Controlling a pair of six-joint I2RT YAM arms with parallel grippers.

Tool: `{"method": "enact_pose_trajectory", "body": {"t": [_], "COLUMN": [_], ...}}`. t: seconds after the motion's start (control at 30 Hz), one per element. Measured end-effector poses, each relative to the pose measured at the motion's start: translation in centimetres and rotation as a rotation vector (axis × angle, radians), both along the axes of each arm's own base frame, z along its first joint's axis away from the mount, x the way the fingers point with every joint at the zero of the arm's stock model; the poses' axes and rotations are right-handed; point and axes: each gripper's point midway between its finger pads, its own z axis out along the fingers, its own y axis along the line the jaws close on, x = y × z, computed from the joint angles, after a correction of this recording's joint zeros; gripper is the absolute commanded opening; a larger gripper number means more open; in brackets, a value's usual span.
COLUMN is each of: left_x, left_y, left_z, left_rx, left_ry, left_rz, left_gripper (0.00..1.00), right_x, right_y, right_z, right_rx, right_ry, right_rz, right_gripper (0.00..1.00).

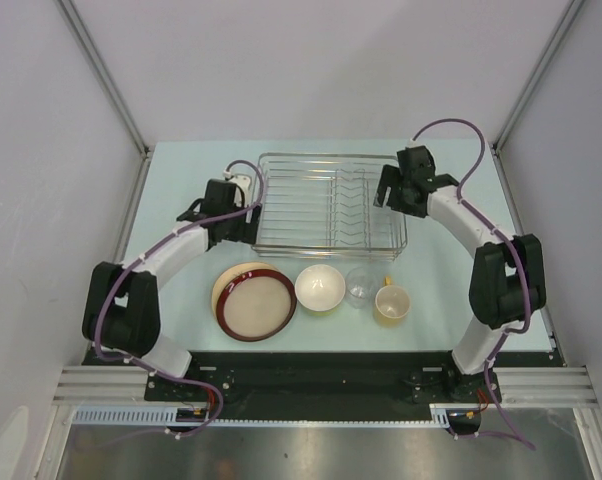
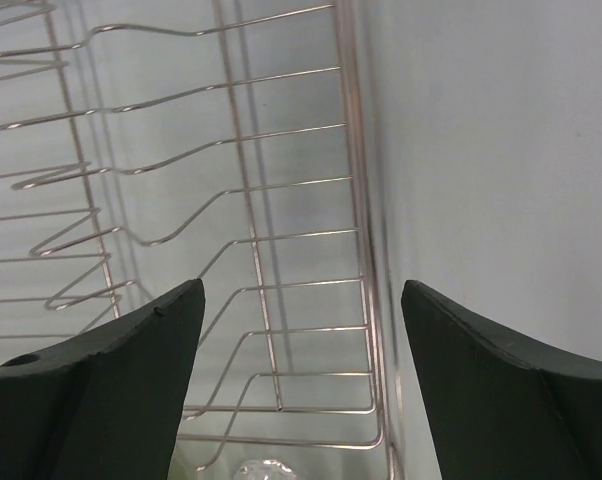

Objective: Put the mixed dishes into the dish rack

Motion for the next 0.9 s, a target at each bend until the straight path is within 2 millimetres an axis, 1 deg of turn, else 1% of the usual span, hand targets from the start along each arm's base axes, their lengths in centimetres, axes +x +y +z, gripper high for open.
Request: {"method": "enact_pose_trajectory", "body": {"t": [0.07, 0.1, 0.17, 0.23, 0.3, 0.37, 0.43, 0.5, 0.57, 0.63, 0.67, 0.77, 0.83, 0.9], "left_x": [-0.2, -0.1, 0.3, 0.9, 1.0, 0.4, -0.8, -1.9, -3.1, -4.2, -4.7, -6.1, -6.8, -7.3], "left_y": [0.0, 0.0, -0.2, -0.6, -0.8, -0.9, -0.7, -0.4, 0.0, 0.4, 0.5, 1.0, 1.2, 1.4], "left_z": [0.7, 1.4, 3.5, 6.8, 10.3, 13.6, 15.6, 16.8, 16.7, 15.6, 15.0, 13.2, 12.4, 12.1], "left_rx": [-0.002, -0.004, -0.017, -0.045, -0.075, -0.105, -0.115, -0.117, -0.105, -0.090, -0.080, -0.061, -0.051, -0.047], "left_ry": [-0.001, -0.008, -0.046, -0.112, -0.190, -0.264, -0.310, -0.345, -0.347, -0.322, -0.307, -0.261, -0.240, -0.233], "left_rz": [-0.002, -0.004, -0.010, -0.020, -0.030, -0.041, -0.057, -0.074, -0.084, -0.091, -0.095, -0.103, -0.106, -0.106], "left_gripper": [0.89, 0.89, 0.91, 0.93, 0.93, 0.94, 0.94, 0.93, 0.94, 0.94, 0.94, 0.94, 0.94, 0.94], "right_x": [-0.2, -0.5, -1.3, -2.6, -4.4, -6.6, -9.4, -11.7, -14.3, -16.4, -17.6, -20.7, -22.3, -22.9], "right_y": [0.8, 1.2, 2.0, 3.6, 5.4, 7.0, 8.2, 9.1, 9.9, 10.6, 11.1, 11.9, 12.6, 13.4], "right_z": [0.8, 1.5, 3.2, 5.9, 9.0, 11.6, 13.6, 14.3, 13.1, 10.8, 8.9, 4.2, 1.9, 0.9], "right_rx": [-0.016, -0.035, -0.061, -0.074, -0.065, -0.045, -0.020, 0.004, 0.017, 0.011, 0.000, -0.057, -0.104, -0.132], "right_ry": [-0.023, -0.039, -0.075, -0.136, -0.206, -0.268, -0.315, -0.333, -0.307, -0.253, -0.213, -0.102, -0.054, -0.038], "right_rz": [0.025, 0.040, 0.068, 0.114, 0.165, 0.215, 0.269, 0.309, 0.357, 0.399, 0.427, 0.494, 0.540, 0.569], "right_gripper": [0.87, 0.87, 0.87, 0.87, 0.87, 0.87, 0.85, 0.84, 0.82, 0.79, 0.78, 0.74, 0.71, 0.68]}}
